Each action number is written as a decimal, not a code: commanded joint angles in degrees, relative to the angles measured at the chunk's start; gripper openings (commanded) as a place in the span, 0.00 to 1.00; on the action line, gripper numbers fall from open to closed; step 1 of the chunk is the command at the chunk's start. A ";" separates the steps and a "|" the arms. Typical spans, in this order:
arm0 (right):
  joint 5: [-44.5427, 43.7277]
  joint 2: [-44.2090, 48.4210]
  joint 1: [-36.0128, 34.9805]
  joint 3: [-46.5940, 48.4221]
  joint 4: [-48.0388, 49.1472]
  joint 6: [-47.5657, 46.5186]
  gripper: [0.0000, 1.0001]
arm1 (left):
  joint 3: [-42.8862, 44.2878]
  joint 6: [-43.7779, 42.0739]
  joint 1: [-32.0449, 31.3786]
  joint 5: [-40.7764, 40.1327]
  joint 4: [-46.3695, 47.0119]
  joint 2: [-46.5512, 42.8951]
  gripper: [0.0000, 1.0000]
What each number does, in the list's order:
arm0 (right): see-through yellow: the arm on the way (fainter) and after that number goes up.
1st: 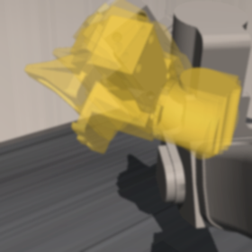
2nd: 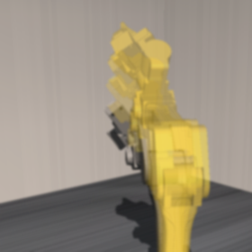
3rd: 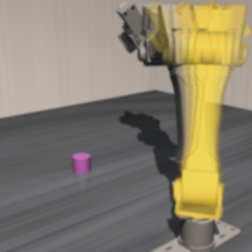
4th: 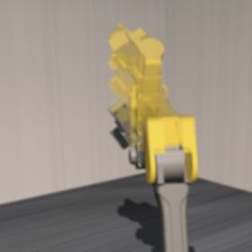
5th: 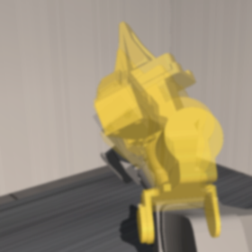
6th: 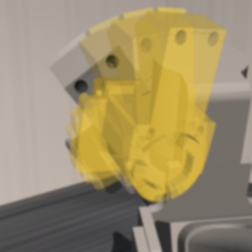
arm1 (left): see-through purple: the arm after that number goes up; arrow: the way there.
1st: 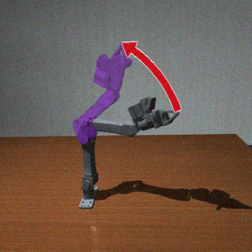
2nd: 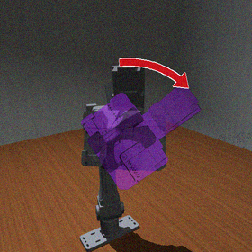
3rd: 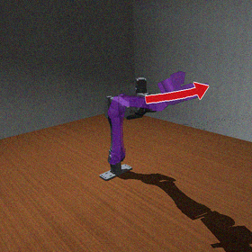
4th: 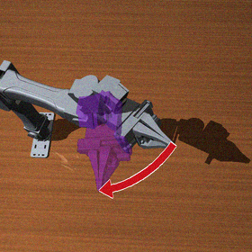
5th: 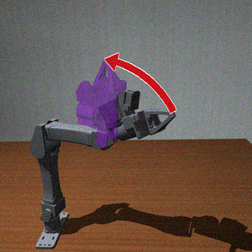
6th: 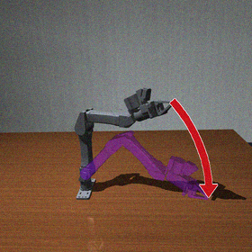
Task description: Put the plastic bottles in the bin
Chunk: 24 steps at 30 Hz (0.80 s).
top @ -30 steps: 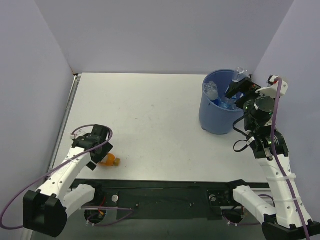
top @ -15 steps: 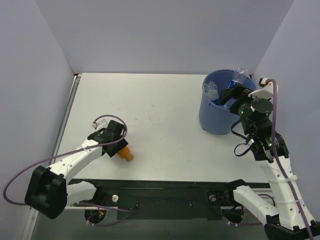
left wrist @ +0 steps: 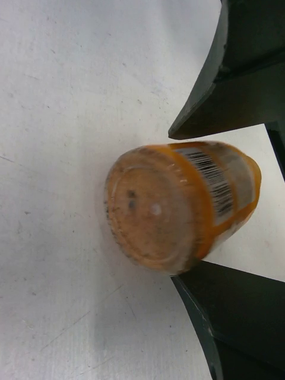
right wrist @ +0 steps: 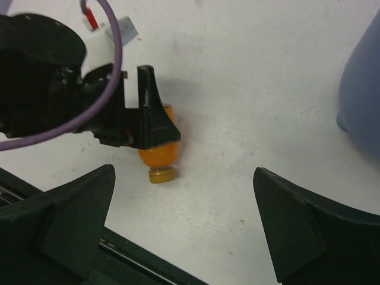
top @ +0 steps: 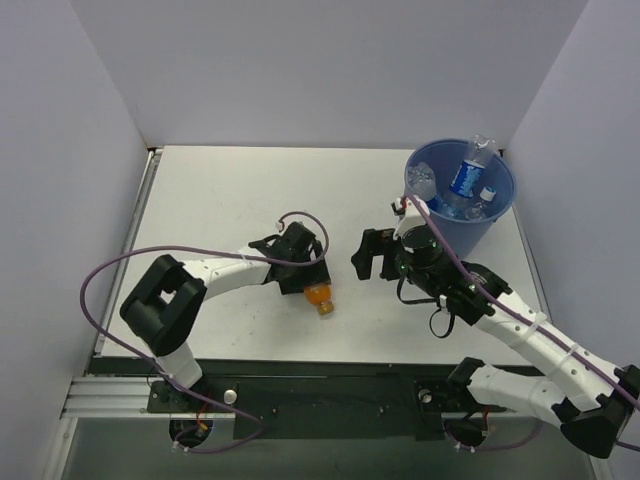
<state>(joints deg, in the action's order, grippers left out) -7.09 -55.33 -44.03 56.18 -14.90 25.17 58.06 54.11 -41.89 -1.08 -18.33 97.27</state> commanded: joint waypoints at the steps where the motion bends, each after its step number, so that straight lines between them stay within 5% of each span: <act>1: -2.93 1.01 -0.79 -3.70 1.44 5.05 0.95 | 1.00 -1.20 0.23 1.62 0.23 -2.34 0.94; 11: 1.79 -6.36 -0.71 -9.16 11.02 6.48 0.95 | 1.79 -5.32 5.67 -6.04 -11.37 -22.97 0.97; 17: 8.48 -19.88 -1.76 -2.49 9.19 -1.17 0.95 | -1.72 -8.83 18.49 -4.54 -15.33 -35.55 0.97; 24: 8.33 -35.87 -2.46 5.95 8.30 -3.81 0.95 | -8.75 -10.25 30.63 1.08 -16.48 -39.70 0.97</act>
<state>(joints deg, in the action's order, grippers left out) 0.64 -85.73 -45.93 57.63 -6.55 23.62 52.90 45.89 -14.76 -3.60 -31.77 57.80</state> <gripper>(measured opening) 0.949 0.972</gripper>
